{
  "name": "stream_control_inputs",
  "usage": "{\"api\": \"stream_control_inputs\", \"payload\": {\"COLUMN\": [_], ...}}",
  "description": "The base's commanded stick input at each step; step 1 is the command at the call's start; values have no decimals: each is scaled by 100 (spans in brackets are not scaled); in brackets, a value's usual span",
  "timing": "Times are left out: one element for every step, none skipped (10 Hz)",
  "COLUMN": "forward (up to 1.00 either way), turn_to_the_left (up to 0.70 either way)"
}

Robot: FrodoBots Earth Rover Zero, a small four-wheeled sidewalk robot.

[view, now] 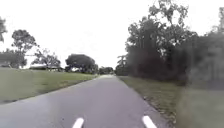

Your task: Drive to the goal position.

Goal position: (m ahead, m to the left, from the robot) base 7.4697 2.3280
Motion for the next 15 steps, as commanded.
{"api": "stream_control_inputs", "payload": {"forward": [69,69,69,69,69,69,69,69,69,69,69,69,69,69,69], "turn_to_the_left": [3,3,3,3,3,3,3,3,3,3,3,3,3,3,3]}}
